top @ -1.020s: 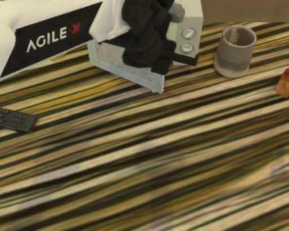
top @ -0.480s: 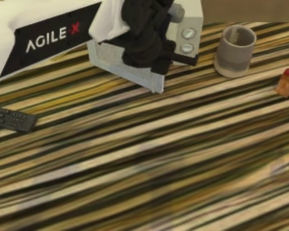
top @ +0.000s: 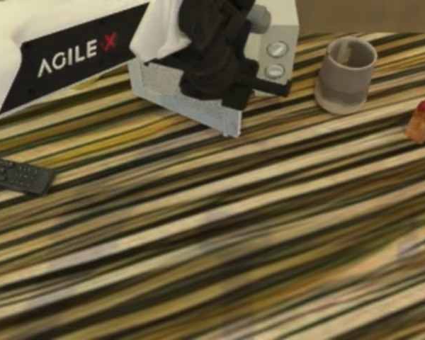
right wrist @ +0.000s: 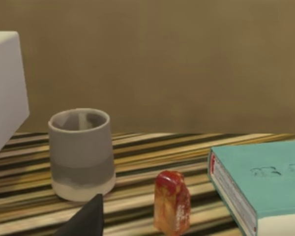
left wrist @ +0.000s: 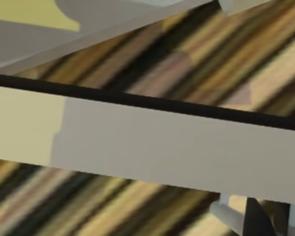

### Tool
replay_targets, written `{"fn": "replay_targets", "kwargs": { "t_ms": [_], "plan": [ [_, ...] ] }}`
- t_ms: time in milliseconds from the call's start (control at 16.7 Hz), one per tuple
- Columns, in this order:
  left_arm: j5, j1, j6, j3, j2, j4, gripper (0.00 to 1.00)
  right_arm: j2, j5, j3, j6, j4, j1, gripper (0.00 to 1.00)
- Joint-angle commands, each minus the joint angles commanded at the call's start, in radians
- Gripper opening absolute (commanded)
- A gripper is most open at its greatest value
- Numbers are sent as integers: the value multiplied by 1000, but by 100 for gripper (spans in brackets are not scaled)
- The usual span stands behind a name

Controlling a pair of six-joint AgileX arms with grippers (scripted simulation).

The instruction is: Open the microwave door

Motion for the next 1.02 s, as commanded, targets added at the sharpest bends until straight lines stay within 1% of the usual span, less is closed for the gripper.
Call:
{"fn": "replay_targets", "kwargs": {
  "t_ms": [300, 420, 780, 1020],
  "plan": [
    [0, 0, 0, 0, 0, 0, 0, 0, 0, 0, 0, 0, 0, 100],
    [8, -6, -1, -5, 0, 2, 0, 0, 0, 0, 0, 0, 0, 100],
    [64, 26, 111, -117, -80, 48, 0, 0, 0, 0, 0, 0, 0, 100],
    [70, 29, 122, -128, -86, 51, 0, 0, 0, 0, 0, 0, 0, 100]
  ]
}}
